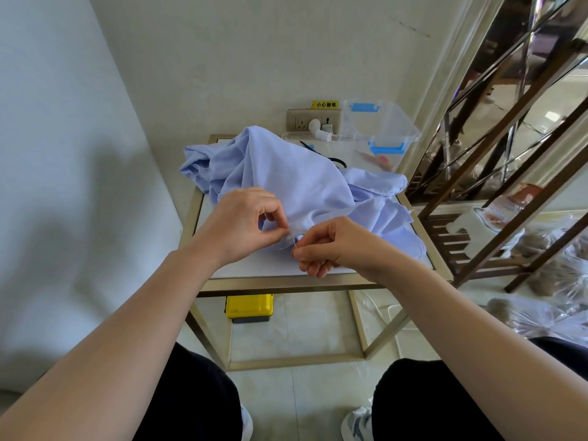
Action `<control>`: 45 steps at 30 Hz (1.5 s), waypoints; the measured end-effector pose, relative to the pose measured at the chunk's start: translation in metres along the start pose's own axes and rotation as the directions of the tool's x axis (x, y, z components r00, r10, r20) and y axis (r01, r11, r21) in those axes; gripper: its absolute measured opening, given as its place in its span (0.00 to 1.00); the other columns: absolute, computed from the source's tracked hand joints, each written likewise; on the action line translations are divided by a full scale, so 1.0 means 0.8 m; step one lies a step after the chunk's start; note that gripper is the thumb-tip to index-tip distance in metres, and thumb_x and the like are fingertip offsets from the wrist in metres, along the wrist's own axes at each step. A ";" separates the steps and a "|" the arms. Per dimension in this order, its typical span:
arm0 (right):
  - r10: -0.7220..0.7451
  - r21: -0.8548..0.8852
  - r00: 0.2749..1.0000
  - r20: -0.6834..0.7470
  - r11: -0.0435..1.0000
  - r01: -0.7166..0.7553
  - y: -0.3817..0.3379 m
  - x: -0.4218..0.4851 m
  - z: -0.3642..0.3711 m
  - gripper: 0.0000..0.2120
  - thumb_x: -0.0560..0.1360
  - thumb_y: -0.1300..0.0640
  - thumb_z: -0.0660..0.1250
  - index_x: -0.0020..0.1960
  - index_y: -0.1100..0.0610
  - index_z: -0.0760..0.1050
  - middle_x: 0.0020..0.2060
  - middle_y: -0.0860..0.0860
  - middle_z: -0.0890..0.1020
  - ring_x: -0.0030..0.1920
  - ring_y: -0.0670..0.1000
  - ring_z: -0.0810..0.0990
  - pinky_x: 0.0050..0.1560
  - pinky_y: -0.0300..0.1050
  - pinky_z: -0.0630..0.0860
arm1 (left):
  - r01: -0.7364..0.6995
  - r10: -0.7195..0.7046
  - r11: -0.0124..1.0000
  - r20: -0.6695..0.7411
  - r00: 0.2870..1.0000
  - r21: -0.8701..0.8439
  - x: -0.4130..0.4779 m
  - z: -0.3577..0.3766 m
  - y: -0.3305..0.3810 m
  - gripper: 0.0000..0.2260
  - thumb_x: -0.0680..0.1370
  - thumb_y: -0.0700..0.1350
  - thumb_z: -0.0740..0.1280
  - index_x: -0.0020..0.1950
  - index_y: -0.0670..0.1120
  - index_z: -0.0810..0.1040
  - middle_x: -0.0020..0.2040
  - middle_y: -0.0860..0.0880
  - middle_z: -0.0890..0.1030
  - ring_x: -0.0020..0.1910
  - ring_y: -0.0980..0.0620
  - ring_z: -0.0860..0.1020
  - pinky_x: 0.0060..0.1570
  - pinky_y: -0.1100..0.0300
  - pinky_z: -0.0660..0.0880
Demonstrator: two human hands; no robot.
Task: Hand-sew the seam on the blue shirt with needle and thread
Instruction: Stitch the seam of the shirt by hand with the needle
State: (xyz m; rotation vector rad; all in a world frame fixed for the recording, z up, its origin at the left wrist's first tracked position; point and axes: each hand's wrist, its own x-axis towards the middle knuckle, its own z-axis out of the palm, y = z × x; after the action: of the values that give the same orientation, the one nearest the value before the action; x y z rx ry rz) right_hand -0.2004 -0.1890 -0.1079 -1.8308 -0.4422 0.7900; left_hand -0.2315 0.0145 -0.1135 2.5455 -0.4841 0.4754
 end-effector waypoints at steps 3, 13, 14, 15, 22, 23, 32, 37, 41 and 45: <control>0.002 0.013 1.000 0.013 1.000 -0.002 -0.001 0.001 0.000 0.02 0.75 0.64 0.71 0.45 0.63 0.80 0.32 0.53 0.83 0.31 0.47 0.80 0.36 0.37 0.78 | 0.030 -0.030 0.999 0.002 1.000 -0.011 -0.001 -0.001 0.001 0.03 0.71 0.43 0.76 0.40 0.48 0.84 0.36 0.52 0.81 0.37 0.57 0.76 0.36 0.72 0.68; 0.013 0.047 1.000 0.013 0.999 -0.013 0.002 0.004 0.006 0.02 0.75 0.65 0.70 0.45 0.63 0.80 0.32 0.53 0.83 0.31 0.47 0.80 0.35 0.37 0.78 | 0.074 -0.073 0.996 0.018 0.997 -0.059 -0.003 -0.003 0.003 0.03 0.71 0.42 0.77 0.41 0.48 0.84 0.36 0.55 0.81 0.40 0.61 0.78 0.40 0.75 0.70; 0.013 0.051 1.000 0.012 0.999 -0.014 0.002 0.004 0.006 0.01 0.75 0.65 0.70 0.45 0.63 0.80 0.32 0.53 0.83 0.31 0.47 0.80 0.35 0.37 0.78 | 0.073 -0.072 0.996 0.020 0.997 -0.059 -0.003 -0.003 0.003 0.03 0.71 0.43 0.77 0.41 0.48 0.84 0.35 0.55 0.80 0.41 0.61 0.77 0.40 0.75 0.70; 0.012 0.054 1.000 0.008 0.998 -0.013 0.002 0.004 0.006 0.01 0.75 0.65 0.71 0.45 0.63 0.80 0.32 0.54 0.83 0.31 0.47 0.80 0.35 0.37 0.78 | 0.071 -0.069 0.996 0.022 0.997 -0.059 -0.003 -0.003 0.003 0.03 0.71 0.43 0.77 0.41 0.48 0.84 0.35 0.56 0.80 0.42 0.62 0.77 0.41 0.75 0.70; -0.016 0.104 0.999 -0.050 0.994 0.022 0.008 0.004 0.007 0.02 0.75 0.65 0.70 0.46 0.64 0.78 0.33 0.56 0.83 0.31 0.49 0.82 0.35 0.38 0.79 | 0.058 -0.057 0.995 0.010 0.998 -0.078 -0.003 -0.004 0.005 0.03 0.71 0.42 0.77 0.40 0.47 0.84 0.35 0.58 0.79 0.42 0.65 0.77 0.41 0.76 0.71; -0.021 0.111 0.998 -0.066 0.993 0.029 0.010 0.004 0.008 0.02 0.75 0.65 0.70 0.46 0.65 0.78 0.33 0.56 0.83 0.30 0.49 0.82 0.34 0.38 0.79 | 0.057 -0.056 0.995 0.007 0.998 -0.077 -0.003 -0.003 0.004 0.02 0.71 0.42 0.77 0.41 0.47 0.85 0.35 0.57 0.79 0.42 0.65 0.77 0.41 0.75 0.71; -0.095 0.241 0.943 -0.318 0.954 0.178 0.020 0.008 0.027 0.06 0.74 0.68 0.71 0.45 0.65 0.73 0.31 0.58 0.82 0.29 0.51 0.82 0.32 0.40 0.79 | 0.039 -0.040 0.997 -0.007 0.999 -0.067 -0.003 -0.003 0.005 0.03 0.71 0.41 0.77 0.41 0.47 0.86 0.36 0.53 0.82 0.36 0.62 0.77 0.39 0.76 0.70; -0.176 0.210 0.903 -0.393 0.939 0.274 0.025 0.008 0.035 0.12 0.75 0.67 0.71 0.53 0.59 0.70 0.31 0.56 0.83 0.31 0.54 0.83 0.35 0.44 0.80 | 0.034 -0.033 0.997 0.009 0.999 -0.073 -0.003 -0.001 0.004 0.04 0.70 0.41 0.78 0.41 0.48 0.85 0.35 0.55 0.79 0.36 0.63 0.76 0.40 0.76 0.70; -0.213 0.222 0.908 -0.361 0.926 0.305 0.024 0.008 0.035 0.10 0.76 0.67 0.70 0.56 0.61 0.77 0.32 0.54 0.83 0.33 0.53 0.83 0.38 0.44 0.81 | 0.029 -0.029 0.996 0.007 1.000 -0.080 -0.003 -0.001 0.003 0.04 0.70 0.41 0.78 0.40 0.49 0.85 0.36 0.54 0.81 0.36 0.63 0.77 0.40 0.75 0.70; -0.167 0.303 0.926 -0.339 0.912 0.276 0.021 0.010 0.035 0.03 0.78 0.65 0.67 0.51 0.62 0.77 0.33 0.55 0.83 0.33 0.54 0.83 0.37 0.44 0.81 | 0.015 -0.014 0.997 0.005 1.000 -0.080 -0.003 0.000 0.003 0.04 0.71 0.41 0.77 0.40 0.49 0.85 0.36 0.53 0.82 0.36 0.60 0.77 0.40 0.74 0.71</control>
State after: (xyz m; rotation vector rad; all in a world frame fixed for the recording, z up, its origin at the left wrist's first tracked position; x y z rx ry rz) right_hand -0.2156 -0.1715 -0.1325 -1.5042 -0.2830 0.3835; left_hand -0.2346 0.0134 -0.1139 2.4719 -0.4765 0.4361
